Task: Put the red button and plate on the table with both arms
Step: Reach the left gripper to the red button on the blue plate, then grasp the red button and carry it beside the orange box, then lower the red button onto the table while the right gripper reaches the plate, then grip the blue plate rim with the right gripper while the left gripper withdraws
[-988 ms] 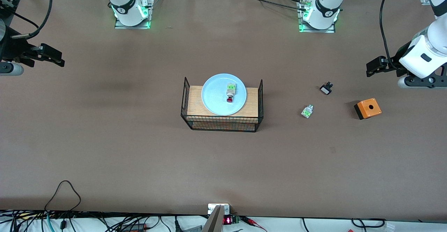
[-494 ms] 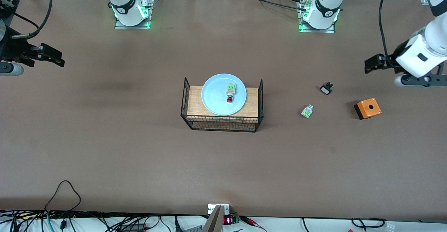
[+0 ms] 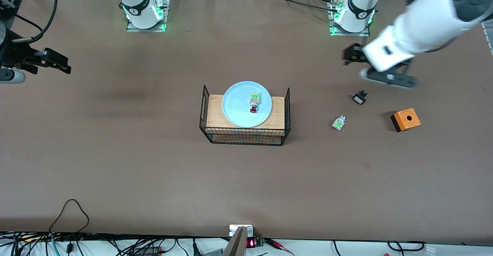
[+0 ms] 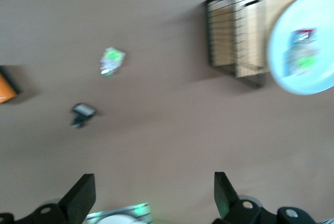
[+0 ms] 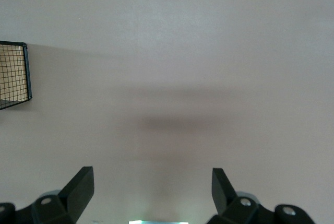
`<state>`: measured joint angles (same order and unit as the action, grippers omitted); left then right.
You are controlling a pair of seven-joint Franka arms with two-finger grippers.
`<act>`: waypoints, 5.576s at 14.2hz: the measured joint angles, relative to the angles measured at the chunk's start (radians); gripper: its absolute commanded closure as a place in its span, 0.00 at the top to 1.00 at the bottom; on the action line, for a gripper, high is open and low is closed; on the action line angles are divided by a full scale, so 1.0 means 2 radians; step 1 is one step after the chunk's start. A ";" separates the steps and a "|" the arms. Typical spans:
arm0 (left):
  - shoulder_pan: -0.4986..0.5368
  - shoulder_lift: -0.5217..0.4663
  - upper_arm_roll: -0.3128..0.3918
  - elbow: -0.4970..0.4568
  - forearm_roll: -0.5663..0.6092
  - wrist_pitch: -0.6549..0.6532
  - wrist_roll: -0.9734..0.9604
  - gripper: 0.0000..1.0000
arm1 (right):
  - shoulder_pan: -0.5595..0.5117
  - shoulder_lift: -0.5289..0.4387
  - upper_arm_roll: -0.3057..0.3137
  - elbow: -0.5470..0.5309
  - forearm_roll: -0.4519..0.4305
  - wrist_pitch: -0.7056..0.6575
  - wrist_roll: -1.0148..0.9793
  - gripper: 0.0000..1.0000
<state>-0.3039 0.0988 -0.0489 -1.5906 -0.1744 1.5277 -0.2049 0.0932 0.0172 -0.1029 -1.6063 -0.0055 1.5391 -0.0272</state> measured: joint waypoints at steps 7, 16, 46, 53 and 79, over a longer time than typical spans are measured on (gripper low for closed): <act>-0.119 0.156 -0.004 0.121 -0.006 0.097 -0.137 1.00 | 0.000 0.000 0.000 0.000 0.000 0.000 0.000 1.00; -0.170 0.274 -0.015 0.156 0.085 0.199 -0.208 1.00 | 0.000 0.001 0.000 0.000 0.000 0.000 0.000 1.00; 0.023 0.158 0.025 0.095 0.090 -0.018 0.073 0.22 | 0.010 0.002 0.006 0.000 0.011 -0.008 0.044 1.00; 0.037 0.163 0.112 -0.077 0.090 0.186 0.234 0.23 | 0.184 0.036 0.013 0.028 0.039 0.007 0.368 1.00; 0.058 0.054 0.111 -0.064 0.086 0.167 0.204 1.00 | 0.341 0.242 0.012 0.052 0.068 0.234 0.819 1.00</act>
<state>-0.1879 0.2073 0.1733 -1.7179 -0.0026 1.8617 0.2039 0.7747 0.5012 -0.0788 -1.5015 0.1302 2.0062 1.6107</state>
